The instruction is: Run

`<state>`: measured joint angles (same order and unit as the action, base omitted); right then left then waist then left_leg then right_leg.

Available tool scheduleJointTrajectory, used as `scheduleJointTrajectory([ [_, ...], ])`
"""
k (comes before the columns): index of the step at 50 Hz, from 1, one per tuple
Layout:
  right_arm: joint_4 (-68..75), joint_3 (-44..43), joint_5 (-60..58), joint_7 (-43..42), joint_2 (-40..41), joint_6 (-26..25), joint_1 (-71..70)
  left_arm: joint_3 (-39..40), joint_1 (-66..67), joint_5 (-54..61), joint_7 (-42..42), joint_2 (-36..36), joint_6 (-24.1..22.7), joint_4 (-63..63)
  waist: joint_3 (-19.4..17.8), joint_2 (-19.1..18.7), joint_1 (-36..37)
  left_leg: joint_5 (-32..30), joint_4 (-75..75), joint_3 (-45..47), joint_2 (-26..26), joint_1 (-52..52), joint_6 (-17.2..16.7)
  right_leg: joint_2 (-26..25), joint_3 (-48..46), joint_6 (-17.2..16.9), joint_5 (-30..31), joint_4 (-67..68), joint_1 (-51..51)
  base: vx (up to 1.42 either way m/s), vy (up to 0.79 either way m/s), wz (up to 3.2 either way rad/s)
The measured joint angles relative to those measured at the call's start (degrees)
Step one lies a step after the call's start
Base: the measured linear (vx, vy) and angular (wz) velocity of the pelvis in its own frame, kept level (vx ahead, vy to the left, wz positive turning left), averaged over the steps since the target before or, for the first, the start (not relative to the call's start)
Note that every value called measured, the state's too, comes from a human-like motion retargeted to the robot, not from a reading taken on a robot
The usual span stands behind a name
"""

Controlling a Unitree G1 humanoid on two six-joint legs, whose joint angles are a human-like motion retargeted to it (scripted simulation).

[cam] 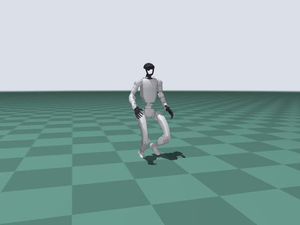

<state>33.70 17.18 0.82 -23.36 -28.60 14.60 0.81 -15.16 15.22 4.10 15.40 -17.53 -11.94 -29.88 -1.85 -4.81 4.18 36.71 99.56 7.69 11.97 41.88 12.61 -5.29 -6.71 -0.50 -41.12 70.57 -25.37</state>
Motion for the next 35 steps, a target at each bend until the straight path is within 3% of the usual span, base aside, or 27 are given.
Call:
scheduleJointTrajectory([
  [5, -11.8, 1.6, 2.1, 1.2, -0.8, 2.6, -3.1, 2.9, 10.3, 1.3, -2.4, -1.4, -1.8, 0.5, 3.2, 4.0, 1.6, -5.4, -24.6, 6.3, -7.5, -0.5, -7.0, 6.9, 0.6, -8.4, 15.2, -1.4, 2.9, 0.07, 0.11, 0.38],
  [10, -18.9, 2.9, 0.3, 3.9, -2.8, 4.5, -5.0, 4.0, 15.3, 0.7, -3.9, -2.0, -1.7, 1.4, 6.1, 7.1, -1.3, -12.9, -38.9, 9.6, -15.8, -2.3, -10.9, 17.0, -0.8, -10.8, 20.1, 6.4, 1.2, 0.06, 0.08, 0.86],
  [13, -21.4, 3.4, -1.7, 4.8, -3.4, 4.9, -5.4, 3.2, 16.1, -0.6, -4.5, -2.7, -1.6, 1.5, 6.6, 7.2, -2.7, -8.8, -35.6, 9.9, -17.3, -2.2, -8.7, 21.0, -1.6, -9.0, 16.4, 14.6, 0.9, 0.05, 0.06, 0.66],
  [16, -21.6, 3.0, -4.2, 5.1, -3.5, 3.8, -5.0, 2.5, 13.6, -2.2, -4.1, -3.4, -1.1, 0.6, 6.4, 6.7, -4.2, -0.3, -31.0, 9.3, -18.6, -2.5, -4.4, 23.5, -1.4, -6.7, 11.3, 22.4, 0.2, 0.09, 0.05, 0.59],
  [20, -15.5, 1.6, -8.5, 4.2, -1.4, 1.2, -3.9, 2.1, 4.7, -4.8, -1.7, -3.1, -0.3, -3.5, 5.0, 5.3, -5.7, 7.4, -27.1, 7.6, -19.5, -3.0, -0.9, 24.2, -0.6, -3.2, 5.0, 27.9, -2.9, 0.13, 0.03, 0.66],
  [24, -4.5, 1.1, -11.1, 4.0, 1.3, -1.1, -1.7, 2.5, -3.4, -4.4, 0.0, -1.4, -0.1, -6.5, 4.6, 3.7, -7.1, 9.2, -28.2, 5.0, -20.3, -5.1, -1.5, 22.2, -0.4, -0.9, -0.4, 24.0, -6.2, 0.18, -0.03, 0.78],
  [28, 6.2, 1.2, -12.7, 4.9, 3.3, -3.5, 0.3, 2.9, -8.5, -2.8, -0.1, -0.3, 0.0, -7.9, 4.9, 2.8, -8.0, 9.4, -31.4, 1.9, -21.7, -8.2, -2.5, 18.7, 0.3, -0.9, -3.8, 14.4, -7.4, 0.21, -0.07, 0.89],
  [35, 21.6, 1.3, -13.4, 7.4, 6.5, -7.3, 1.6, 3.3, -12.9, -2.5, -2.6, 0.8, 1.2, -13.6, 6.4, 3.0, -6.8, 9.8, -36.2, -3.1, -24.1, -12.4, -2.7, 12.5, 2.9, -1.2, -5.0, 0.4, -5.0, 0.17, -0.09, 0.81],
])
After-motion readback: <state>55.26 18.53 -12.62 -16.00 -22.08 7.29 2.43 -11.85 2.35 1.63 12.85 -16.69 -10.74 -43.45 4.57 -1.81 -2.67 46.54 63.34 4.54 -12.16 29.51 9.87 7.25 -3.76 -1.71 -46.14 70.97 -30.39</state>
